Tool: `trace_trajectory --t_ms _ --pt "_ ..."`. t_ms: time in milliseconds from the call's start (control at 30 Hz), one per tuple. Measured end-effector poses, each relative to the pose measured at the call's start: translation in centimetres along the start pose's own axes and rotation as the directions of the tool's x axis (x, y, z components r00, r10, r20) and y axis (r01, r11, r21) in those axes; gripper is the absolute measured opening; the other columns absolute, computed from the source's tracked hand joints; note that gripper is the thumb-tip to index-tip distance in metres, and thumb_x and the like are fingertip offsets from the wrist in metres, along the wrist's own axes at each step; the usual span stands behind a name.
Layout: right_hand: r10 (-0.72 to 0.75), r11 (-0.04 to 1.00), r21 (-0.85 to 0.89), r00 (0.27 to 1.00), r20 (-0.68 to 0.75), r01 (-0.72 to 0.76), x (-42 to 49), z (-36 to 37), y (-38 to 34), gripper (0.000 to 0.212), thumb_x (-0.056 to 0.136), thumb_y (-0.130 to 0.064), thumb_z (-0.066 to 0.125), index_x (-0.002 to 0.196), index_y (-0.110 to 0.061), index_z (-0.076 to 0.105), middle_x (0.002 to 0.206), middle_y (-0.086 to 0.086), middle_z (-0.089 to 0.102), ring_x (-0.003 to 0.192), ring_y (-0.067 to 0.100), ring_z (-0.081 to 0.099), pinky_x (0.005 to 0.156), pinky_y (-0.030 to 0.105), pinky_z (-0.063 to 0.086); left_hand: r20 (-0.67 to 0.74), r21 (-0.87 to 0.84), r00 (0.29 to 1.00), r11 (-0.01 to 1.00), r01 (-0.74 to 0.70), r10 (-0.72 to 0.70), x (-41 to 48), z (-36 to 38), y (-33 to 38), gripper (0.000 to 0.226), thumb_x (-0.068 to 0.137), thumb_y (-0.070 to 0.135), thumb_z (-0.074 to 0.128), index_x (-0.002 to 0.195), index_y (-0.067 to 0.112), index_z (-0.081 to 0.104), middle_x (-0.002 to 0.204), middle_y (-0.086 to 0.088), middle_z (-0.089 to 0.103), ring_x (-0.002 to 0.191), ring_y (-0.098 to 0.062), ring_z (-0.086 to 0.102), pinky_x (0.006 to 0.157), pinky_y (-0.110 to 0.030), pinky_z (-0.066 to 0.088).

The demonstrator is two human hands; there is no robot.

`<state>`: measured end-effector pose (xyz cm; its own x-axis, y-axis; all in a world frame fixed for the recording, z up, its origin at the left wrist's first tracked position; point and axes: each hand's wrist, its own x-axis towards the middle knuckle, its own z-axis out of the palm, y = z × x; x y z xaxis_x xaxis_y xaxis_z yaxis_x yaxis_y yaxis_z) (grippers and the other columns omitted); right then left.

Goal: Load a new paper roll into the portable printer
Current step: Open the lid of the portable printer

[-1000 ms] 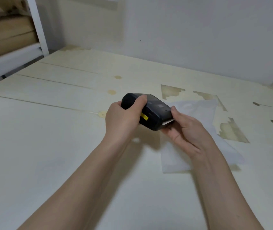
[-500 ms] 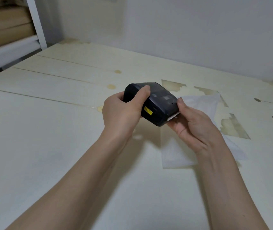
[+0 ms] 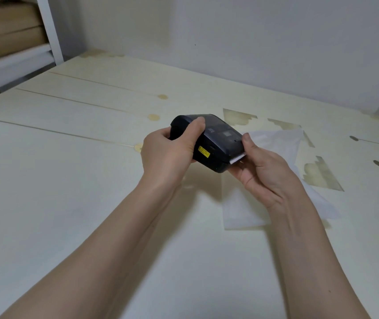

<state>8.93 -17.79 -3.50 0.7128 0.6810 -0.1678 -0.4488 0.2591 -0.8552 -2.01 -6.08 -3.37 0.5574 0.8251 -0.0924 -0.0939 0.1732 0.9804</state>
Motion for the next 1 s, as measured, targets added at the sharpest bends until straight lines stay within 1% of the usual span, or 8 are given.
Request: trace_trajectory --t_ms 100,200,300,467,633,733,867,1000 --pt "-0.007 1.000 -0.011 1.000 0.007 0.007 -0.1 0.2 0.2 0.025 0.098 -0.014 0.053 0.095 0.007 0.067 0.095 0.015 0.078 0.091 0.022 0.075 0.090 0.041 0.058 0.011 0.012 1.000 1.000 0.005 -0.005 0.4 -0.4 0.0 0.038 0.077 0.044 0.075 0.102 0.015 0.073 0.092 0.001 0.078 0.085 -0.016 0.075 0.090 -0.040 0.058" --pt "-0.021 1.000 -0.011 0.999 0.032 0.022 -0.3 0.4 0.6 0.026 0.098 -0.015 0.054 0.096 0.007 0.067 0.098 0.015 0.078 0.096 0.022 0.075 0.092 0.040 0.058 0.037 0.016 0.999 1.000 -0.006 0.005 0.8 -1.0 -0.3 0.072 0.077 0.051 0.073 0.139 0.035 0.040 0.108 -0.002 0.071 0.100 -0.020 0.071 0.099 -0.039 0.051" --pt "-0.034 0.999 -0.009 0.997 0.072 0.035 -0.5 0.4 0.6 0.027 0.097 -0.014 0.054 0.106 0.009 0.065 0.110 0.017 0.075 0.107 0.025 0.071 0.097 0.042 0.054 0.057 0.013 0.991 0.992 -0.123 0.122 0.8 -1.1 -0.5 0.053 0.084 0.044 0.070 0.129 0.053 0.042 0.114 0.002 0.066 0.108 -0.019 0.068 0.094 -0.039 0.055" --pt "-0.054 0.998 -0.020 0.989 0.137 0.058 -0.9 -0.2 0.6 0.031 0.099 0.002 0.045 0.126 0.012 0.057 0.127 0.020 0.066 0.119 0.026 0.065 0.100 0.037 0.053 0.057 -0.076 0.989 0.989 -0.130 0.135 0.7 -1.3 -0.5 0.027 0.092 0.029 0.066 0.119 0.026 0.065 0.116 0.012 0.060 0.102 -0.014 0.068 0.065 -0.025 0.061" --pt "-0.079 0.996 -0.028 0.992 0.100 0.083 -0.6 -0.6 0.7 0.034 0.099 0.005 0.043 0.131 0.011 0.054 0.132 0.023 0.063 0.123 0.027 0.062 0.100 0.035 0.053 0.234 -0.016 0.969 0.997 -0.080 0.082 0.9 -2.1 -0.5 0.072 0.076 0.036 0.081 0.141 0.029 0.050 0.130 0.018 0.051 0.107 0.008 0.062 0.088 -0.026 0.057" --pt "-0.088 0.994 -0.051 0.993 0.083 0.093 -0.4 -1.0 0.7 0.034 0.099 0.003 0.045 0.131 0.010 0.054 0.134 0.025 0.061 0.127 0.031 0.059 0.105 0.038 0.048 0.349 0.175 0.935 0.977 -0.124 0.056 1.1 -2.4 -0.6 0.110 0.059 0.033 0.091 0.151 0.035 0.032 0.147 0.019 0.036 0.128 -0.003 0.050 0.096 -0.022 0.038" --pt "-0.100 0.993 -0.057 0.991 0.090 0.105 -0.3 -1.0 0.7 0.034 0.100 0.002 0.045 0.131 0.010 0.054 0.134 0.025 0.061 0.128 0.031 0.058 0.106 0.039 0.047 0.330 0.150 0.942 0.982 -0.115 0.059 1.6 -2.4 -0.7 0.109 0.060 0.027 0.092 0.152 0.033 0.032 0.150 0.016 0.040 0.132 -0.002 0.042 0.101 -0.024 0.033" --pt "-0.080 0.995 -0.047 0.993 0.091 0.085 -0.3 -0.8 0.8 0.033 0.100 0.001 0.046 0.131 0.009 0.055 0.132 0.023 0.062 0.126 0.029 0.060 0.104 0.037 0.049 0.305 0.035 0.952 0.999 0.004 -0.015 1.8 -2.5 -0.9 0.115 0.045 0.032 0.094 0.147 0.030 0.041 0.141 0.008 0.049 0.123 -0.006 0.057 0.104 -0.035 0.048"
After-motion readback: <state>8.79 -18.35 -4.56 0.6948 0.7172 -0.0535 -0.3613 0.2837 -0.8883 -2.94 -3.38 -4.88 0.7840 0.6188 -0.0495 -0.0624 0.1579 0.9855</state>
